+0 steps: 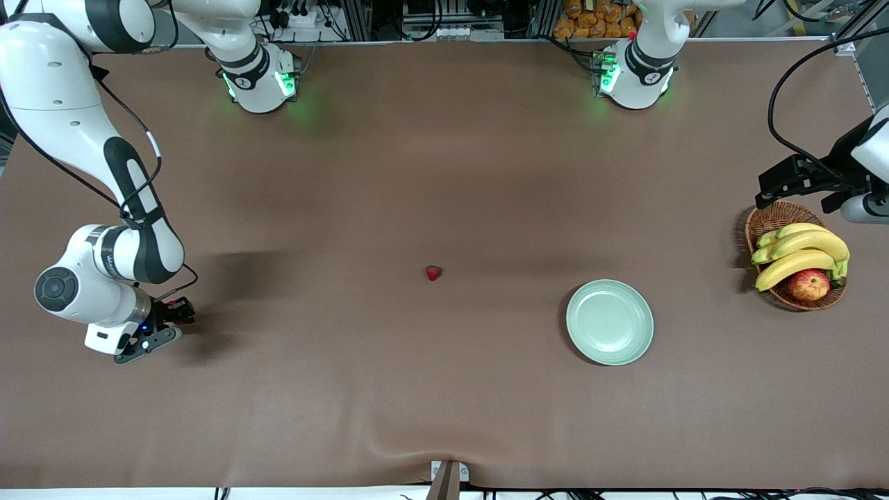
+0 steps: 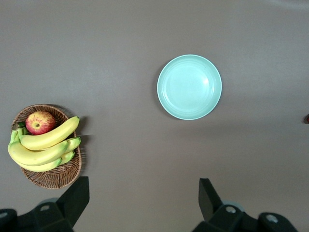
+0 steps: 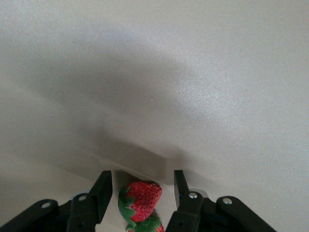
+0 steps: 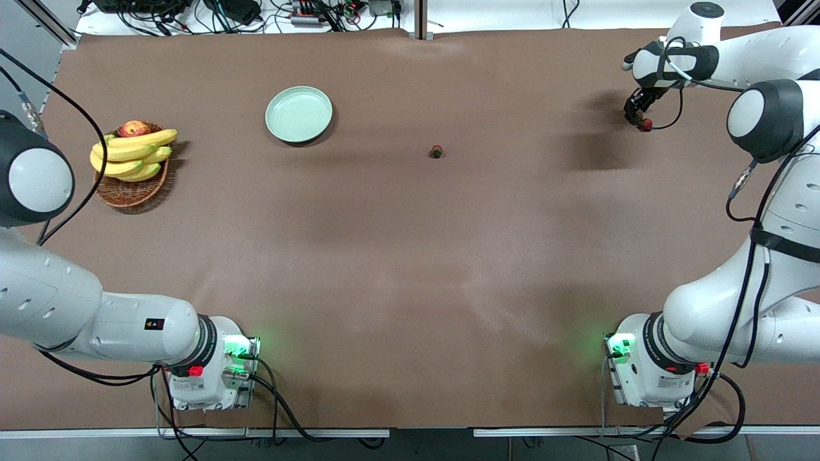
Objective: Collect all strawberries into plate
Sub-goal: 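Grasp one of the two strawberries with the right gripper, then reach the left gripper to the strawberry in the table middle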
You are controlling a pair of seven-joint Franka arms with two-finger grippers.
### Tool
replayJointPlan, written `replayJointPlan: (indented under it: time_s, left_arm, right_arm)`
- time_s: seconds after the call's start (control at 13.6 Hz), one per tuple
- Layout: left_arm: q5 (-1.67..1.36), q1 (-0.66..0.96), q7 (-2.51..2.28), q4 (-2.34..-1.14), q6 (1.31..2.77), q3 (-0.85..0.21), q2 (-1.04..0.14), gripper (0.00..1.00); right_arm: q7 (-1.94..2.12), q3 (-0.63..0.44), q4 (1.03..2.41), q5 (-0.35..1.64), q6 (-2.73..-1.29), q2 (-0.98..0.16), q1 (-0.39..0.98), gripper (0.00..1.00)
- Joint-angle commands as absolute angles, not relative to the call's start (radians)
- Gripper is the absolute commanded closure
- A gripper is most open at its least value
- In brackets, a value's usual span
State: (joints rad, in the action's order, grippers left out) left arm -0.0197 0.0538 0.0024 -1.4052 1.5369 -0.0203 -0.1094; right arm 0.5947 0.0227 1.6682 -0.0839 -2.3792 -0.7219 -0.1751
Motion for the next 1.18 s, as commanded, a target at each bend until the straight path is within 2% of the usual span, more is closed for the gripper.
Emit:
replayJointPlan:
  time_s: [0.0, 0.37, 0.59, 0.81, 1.1]
  left_arm:
    - [-0.031, 0.057, -0.011, -1.401, 1.543, -0.018, -0.112, 0.0]
    - [-0.028, 0.078, -0.012, -1.401, 1.543, -0.037, -0.136, 0.0]
    - [-0.028, 0.181, -0.131, -1.397, 1.548, -0.041, -0.213, 0.0]
    - [-0.026, 0.34, -0.332, -1.396, 1.653, -0.041, -0.319, 0.0]
    - [-0.023, 0.52, -0.599, -1.396, 1.912, -0.038, -0.497, 0.0]
  right_arm:
    - [0.632, 0.041, 1.681, -0.092, -2.39, -0.712, -0.206, 0.33]
    - [0.634, 0.041, 1.698, -0.092, -2.388, -0.713, -0.206, 0.37]
    - [0.635, 0.041, 1.698, -0.092, -2.388, -0.713, -0.206, 0.47]
    - [0.635, 0.041, 1.697, -0.094, -2.388, -0.712, -0.204, 0.6]
    - [0.632, 0.044, 1.683, -0.089, -2.349, -0.704, -0.198, 0.75]
